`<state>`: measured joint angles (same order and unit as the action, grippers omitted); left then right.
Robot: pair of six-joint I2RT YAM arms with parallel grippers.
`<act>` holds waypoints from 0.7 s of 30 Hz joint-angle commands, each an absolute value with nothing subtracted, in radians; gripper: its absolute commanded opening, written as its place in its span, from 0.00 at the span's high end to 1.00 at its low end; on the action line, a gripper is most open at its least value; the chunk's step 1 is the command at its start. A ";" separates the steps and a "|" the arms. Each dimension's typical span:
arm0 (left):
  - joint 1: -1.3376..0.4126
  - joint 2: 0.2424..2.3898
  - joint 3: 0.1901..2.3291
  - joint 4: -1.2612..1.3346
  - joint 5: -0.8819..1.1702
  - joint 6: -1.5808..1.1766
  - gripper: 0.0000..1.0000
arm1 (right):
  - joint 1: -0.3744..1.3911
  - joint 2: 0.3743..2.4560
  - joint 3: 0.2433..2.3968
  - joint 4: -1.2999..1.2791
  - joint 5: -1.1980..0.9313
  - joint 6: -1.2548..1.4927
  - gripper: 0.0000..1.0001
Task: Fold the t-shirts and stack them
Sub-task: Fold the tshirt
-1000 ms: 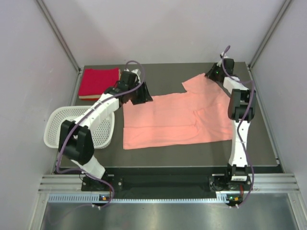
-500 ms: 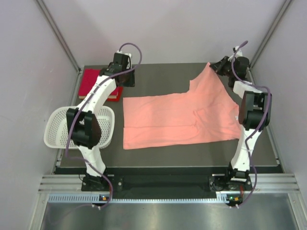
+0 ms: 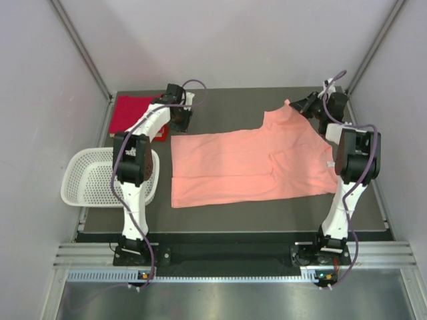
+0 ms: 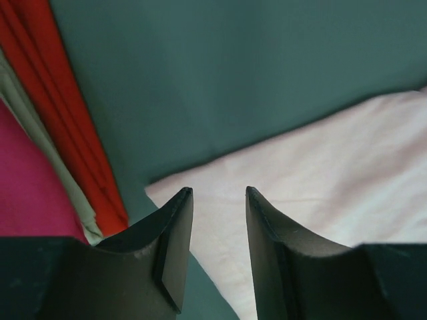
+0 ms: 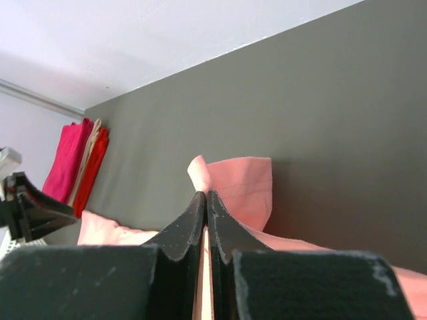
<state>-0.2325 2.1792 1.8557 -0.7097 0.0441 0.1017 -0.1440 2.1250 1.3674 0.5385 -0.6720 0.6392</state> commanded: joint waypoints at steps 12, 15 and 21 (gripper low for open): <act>-0.187 2.304 1.977 -0.721 -0.075 0.199 0.54 | -0.207 2.030 1.290 0.551 -0.726 0.554 1.00; -0.184 2.309 1.979 -0.716 -0.069 0.210 0.54 | -0.210 2.019 1.295 0.534 -0.730 0.542 1.00; -0.178 2.312 1.983 -0.750 -0.040 0.210 0.59 | -0.210 2.022 1.307 0.517 -0.729 0.532 1.00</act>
<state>-0.1841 2.3180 1.9491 -0.7319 -0.0498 0.1913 -0.2058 2.0769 1.2835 0.4850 -0.7071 0.5686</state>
